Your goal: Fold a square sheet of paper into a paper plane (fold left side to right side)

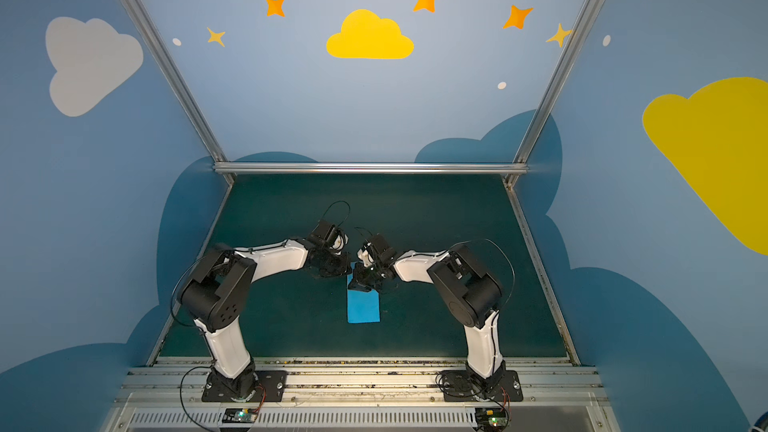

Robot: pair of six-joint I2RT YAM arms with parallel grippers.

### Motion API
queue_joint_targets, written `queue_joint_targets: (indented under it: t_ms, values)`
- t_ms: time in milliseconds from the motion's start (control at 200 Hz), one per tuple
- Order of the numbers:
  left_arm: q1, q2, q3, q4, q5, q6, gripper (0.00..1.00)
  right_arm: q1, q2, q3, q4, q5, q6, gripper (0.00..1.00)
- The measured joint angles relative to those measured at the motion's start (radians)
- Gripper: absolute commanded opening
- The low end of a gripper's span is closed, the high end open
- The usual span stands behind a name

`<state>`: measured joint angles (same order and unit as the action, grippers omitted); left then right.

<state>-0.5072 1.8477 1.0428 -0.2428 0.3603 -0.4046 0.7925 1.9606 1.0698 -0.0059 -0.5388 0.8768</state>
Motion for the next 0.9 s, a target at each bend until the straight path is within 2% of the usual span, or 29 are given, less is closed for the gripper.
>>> queue_joint_targets:
  t_ms: [431, 901]
  values:
    - [0.000, 0.000, 0.000, 0.000, -0.001, 0.000, 0.04, 0.007, 0.004, -0.034, 0.068, -0.003, 0.005, 0.00]
    - [-0.002, 0.000, 0.000, 0.000, -0.004, 0.000, 0.04, 0.066, -0.079, -0.167, 0.130, 0.005, 0.008, 0.00]
